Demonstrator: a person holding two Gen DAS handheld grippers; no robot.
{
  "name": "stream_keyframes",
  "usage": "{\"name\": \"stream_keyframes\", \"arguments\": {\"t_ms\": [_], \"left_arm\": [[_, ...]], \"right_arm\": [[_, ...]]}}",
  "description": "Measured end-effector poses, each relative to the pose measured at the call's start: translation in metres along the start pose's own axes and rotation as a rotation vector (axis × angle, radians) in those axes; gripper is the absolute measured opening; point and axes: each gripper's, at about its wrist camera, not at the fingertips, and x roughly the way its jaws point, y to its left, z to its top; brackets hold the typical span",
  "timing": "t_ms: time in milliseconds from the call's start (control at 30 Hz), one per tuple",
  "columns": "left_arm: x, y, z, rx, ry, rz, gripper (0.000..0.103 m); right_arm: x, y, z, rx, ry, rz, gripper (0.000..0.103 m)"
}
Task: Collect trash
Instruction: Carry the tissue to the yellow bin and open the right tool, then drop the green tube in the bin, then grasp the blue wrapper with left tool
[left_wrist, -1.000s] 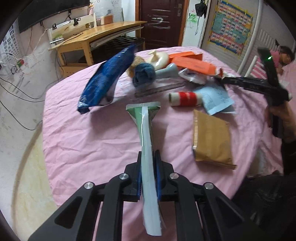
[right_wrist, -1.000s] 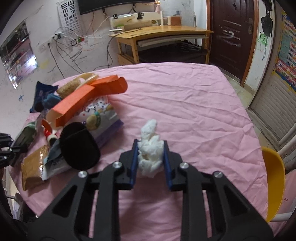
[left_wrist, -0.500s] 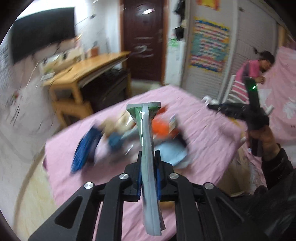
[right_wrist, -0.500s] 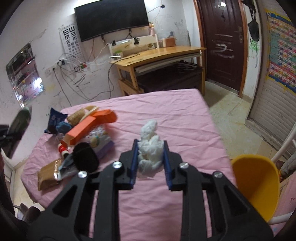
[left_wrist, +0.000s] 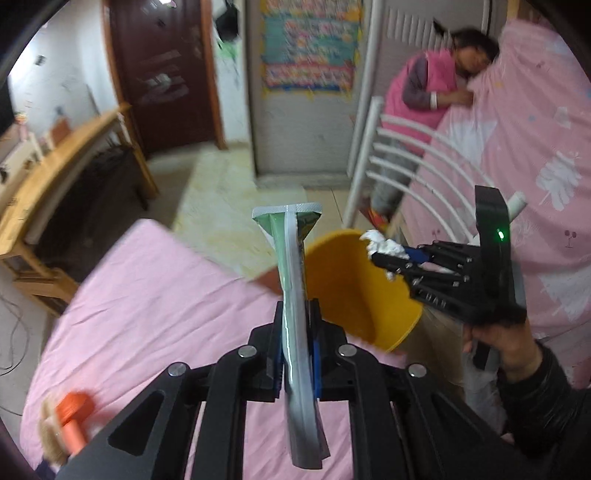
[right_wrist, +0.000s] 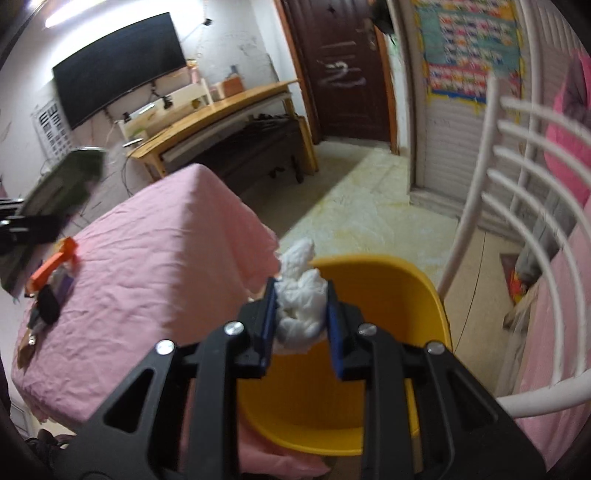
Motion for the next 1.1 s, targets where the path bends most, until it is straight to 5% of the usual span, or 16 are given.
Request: {"name": "stream_keyframes", "arguments": {"t_ms": [200,267,300,367,433,600,767,867,1100], "left_arm": [[0.081,-0.031,0.028,-0.041,0.153,-0.101,0.01],[0.101,-0.036,0.033,-0.043,0.187,-0.078,0.016],[0.109,-0.038,0.031,-0.047,0.2,-0.079,0.028],[0.122,-0.043,0.035,-0.055,0.219,-0.093,0.081],[0.126,-0.045,0.035,-0.064,0.214,-0.1,0.094],[0.095,-0.04,0.033,-0.099,0.135,-0.074,0.094],[0.013,-0.011,0.002,-0.155,-0.029,0.001,0.094],[-0.041,0.016,-0.034,-0.192,-0.111,0.124,0.094],[-0.147,0.109,-0.128,-0.346,-0.188,0.462,0.095]], "right_arm": [[0.029,-0.044,-0.02,0.067,0.049,0.005,0.026],[0.033,-0.054,-0.026,0.088,0.057,0.013,0.036],[0.035,-0.055,-0.029,0.098,0.059,0.011,0.039],[0.034,-0.06,-0.035,0.113,0.057,0.006,0.052],[0.031,-0.063,-0.038,0.117,0.049,0.007,0.059],[0.014,-0.057,-0.04,0.121,0.03,0.003,0.061],[-0.007,-0.02,-0.025,0.065,-0.027,0.047,0.078],[-0.017,0.016,-0.014,0.018,-0.055,0.1,0.09],[-0.03,0.125,0.006,-0.109,-0.081,0.251,0.096]]}}
